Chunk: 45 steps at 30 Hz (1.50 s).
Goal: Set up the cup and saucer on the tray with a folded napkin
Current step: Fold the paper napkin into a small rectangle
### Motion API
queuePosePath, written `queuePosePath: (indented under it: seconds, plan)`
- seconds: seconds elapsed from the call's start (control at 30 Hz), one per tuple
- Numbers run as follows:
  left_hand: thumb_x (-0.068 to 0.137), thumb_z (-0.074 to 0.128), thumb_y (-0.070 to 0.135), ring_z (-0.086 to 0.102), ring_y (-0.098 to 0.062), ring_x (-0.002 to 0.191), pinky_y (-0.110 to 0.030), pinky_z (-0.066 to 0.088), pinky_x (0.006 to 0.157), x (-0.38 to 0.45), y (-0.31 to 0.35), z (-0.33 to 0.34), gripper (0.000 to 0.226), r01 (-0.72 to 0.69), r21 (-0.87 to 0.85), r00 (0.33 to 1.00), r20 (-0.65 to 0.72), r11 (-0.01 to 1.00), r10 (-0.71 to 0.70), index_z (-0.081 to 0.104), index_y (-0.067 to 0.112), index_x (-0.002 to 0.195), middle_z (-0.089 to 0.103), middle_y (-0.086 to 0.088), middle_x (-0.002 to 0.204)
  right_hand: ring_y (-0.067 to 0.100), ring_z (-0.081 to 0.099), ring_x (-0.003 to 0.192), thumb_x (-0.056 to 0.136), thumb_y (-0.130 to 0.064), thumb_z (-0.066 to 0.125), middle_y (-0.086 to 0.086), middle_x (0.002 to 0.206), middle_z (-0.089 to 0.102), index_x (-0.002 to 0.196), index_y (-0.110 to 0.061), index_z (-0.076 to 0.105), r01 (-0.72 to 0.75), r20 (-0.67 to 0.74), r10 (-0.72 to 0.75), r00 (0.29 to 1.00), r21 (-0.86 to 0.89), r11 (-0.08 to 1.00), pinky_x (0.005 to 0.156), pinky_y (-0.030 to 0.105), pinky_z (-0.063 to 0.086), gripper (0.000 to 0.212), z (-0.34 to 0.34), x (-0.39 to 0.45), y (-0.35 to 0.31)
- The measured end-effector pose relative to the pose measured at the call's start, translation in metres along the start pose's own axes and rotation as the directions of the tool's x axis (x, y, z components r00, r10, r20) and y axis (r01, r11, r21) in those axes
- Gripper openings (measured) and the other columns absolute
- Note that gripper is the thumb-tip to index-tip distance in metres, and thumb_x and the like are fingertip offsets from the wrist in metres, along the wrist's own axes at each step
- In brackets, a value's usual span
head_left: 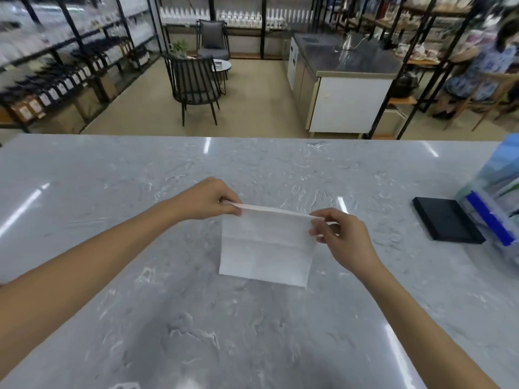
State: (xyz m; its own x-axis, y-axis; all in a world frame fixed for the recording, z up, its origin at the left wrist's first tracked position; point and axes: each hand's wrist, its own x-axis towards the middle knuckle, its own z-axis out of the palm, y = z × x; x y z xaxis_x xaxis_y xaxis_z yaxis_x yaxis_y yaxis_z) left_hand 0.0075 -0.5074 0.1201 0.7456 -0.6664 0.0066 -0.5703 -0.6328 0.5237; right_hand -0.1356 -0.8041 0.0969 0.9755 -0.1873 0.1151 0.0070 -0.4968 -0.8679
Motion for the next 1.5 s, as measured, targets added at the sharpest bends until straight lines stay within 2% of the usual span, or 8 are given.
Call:
queuePosePath:
  seconds: [0.1, 0.33, 0.6, 0.73, 0.9, 1.07, 1.27, 1.5]
  plan:
    - [0.085, 0.079, 0.02, 0.067, 0.007, 0.074, -0.005, 0.044, 0.064, -0.018, 0.004, -0.021, 0.011, -0.005, -0.022, 0.986, -0.167, 1.0, 0.001, 0.083, 0.022, 0.095, 0.07, 0.036, 0.072, 0.001, 0.075, 0.076, 0.099, -0.014, 0.062, -0.009, 0.083, 0.077, 0.099, -0.025, 0.072, 0.132, -0.047, -0.132, 0.99, 0.004, 0.991, 0.069, 0.013, 0.059, 0.016, -0.002, 0.017, -0.015]
    - [0.08, 0.081, 0.004, 0.072, -0.008, 0.081, -0.017, 0.055, 0.075, -0.093, 0.005, 0.013, 0.018, -0.034, -0.109, 0.944, -0.33, 0.994, -0.004, 0.083, 0.015, 0.095, 0.078, 0.005, 0.092, -0.01, 0.068, 0.083, 0.09, -0.006, 0.073, -0.02, 0.094, 0.069, 0.102, -0.021, 0.075, 0.286, 0.002, -0.292, 0.957, -0.195, 0.938, 0.066, 0.003, 0.049, 0.019, 0.015, -0.024, 0.01]
    - [0.078, 0.085, 0.015, 0.062, 0.005, 0.075, -0.021, 0.053, 0.067, -0.21, -0.007, 0.143, 0.027, 0.051, -0.157, 0.976, -0.203, 0.986, -0.083, 0.081, 0.037, 0.093, 0.067, 0.028, 0.083, 0.006, 0.07, 0.08, 0.084, 0.003, 0.078, -0.014, 0.095, 0.076, 0.09, -0.031, 0.079, 0.112, 0.189, -0.081, 0.979, -0.159, 0.981, 0.064, 0.013, 0.051, 0.034, 0.053, -0.151, 0.085]
    - [0.077, 0.086, 0.011, 0.067, -0.005, 0.074, -0.02, 0.054, 0.067, -0.241, 0.007, 0.161, 0.027, 0.146, -0.368, 0.946, -0.218, 0.918, -0.238, 0.082, 0.037, 0.086, 0.071, 0.012, 0.079, 0.008, 0.071, 0.088, 0.083, -0.002, 0.08, -0.01, 0.095, 0.074, 0.092, -0.039, 0.08, 0.052, 0.204, -0.027, 0.979, -0.118, 0.992, 0.069, 0.023, 0.057, 0.038, 0.047, -0.176, 0.084]
    - [0.085, 0.078, 0.007, 0.073, -0.005, 0.094, -0.015, 0.054, 0.09, -0.239, 0.011, 0.151, 0.027, 0.191, -0.585, 0.921, -0.172, 0.789, -0.35, 0.081, 0.032, 0.094, 0.078, 0.011, 0.097, 0.0, 0.069, 0.103, 0.093, -0.01, 0.07, -0.022, 0.109, 0.073, 0.107, -0.037, 0.072, 0.042, 0.204, -0.04, 0.978, -0.003, 0.999, 0.072, 0.009, 0.053, 0.03, 0.045, -0.155, 0.061]
    - [0.085, 0.079, 0.014, 0.074, -0.009, 0.088, -0.013, 0.056, 0.078, -0.196, -0.005, 0.143, 0.028, 0.191, -0.705, 0.808, -0.282, 0.683, -0.517, 0.076, 0.036, 0.101, 0.078, 0.006, 0.095, 0.0, 0.07, 0.089, 0.095, -0.018, 0.069, -0.025, 0.098, 0.071, 0.11, -0.036, 0.067, -0.004, 0.128, -0.003, 0.992, 0.049, 0.999, 0.069, 0.006, 0.05, 0.023, 0.062, -0.107, 0.061]
    - [0.088, 0.075, 0.012, 0.073, -0.02, 0.093, -0.035, 0.058, 0.089, -0.149, -0.034, 0.157, 0.022, 0.312, -0.662, 0.738, -0.283, 0.681, -0.613, 0.072, 0.026, 0.105, 0.075, -0.006, 0.1, -0.001, 0.068, 0.081, 0.096, -0.021, 0.067, -0.009, 0.09, 0.071, 0.124, -0.023, 0.063, -0.107, 0.122, 0.109, 0.986, -0.023, 0.994, 0.074, 0.015, 0.054, 0.028, 0.09, -0.056, 0.09]
    - [0.082, 0.079, 0.026, 0.072, -0.006, 0.076, -0.038, 0.061, 0.077, -0.145, -0.041, 0.175, 0.017, 0.474, -0.526, 0.638, -0.348, 0.707, -0.687, 0.075, 0.029, 0.099, 0.076, 0.011, 0.083, -0.004, 0.065, 0.079, 0.095, -0.028, 0.067, -0.015, 0.085, 0.069, 0.12, -0.023, 0.064, -0.113, 0.033, 0.117, 0.993, -0.12, 0.986, 0.072, 0.016, 0.054, 0.026, 0.11, -0.054, 0.113]
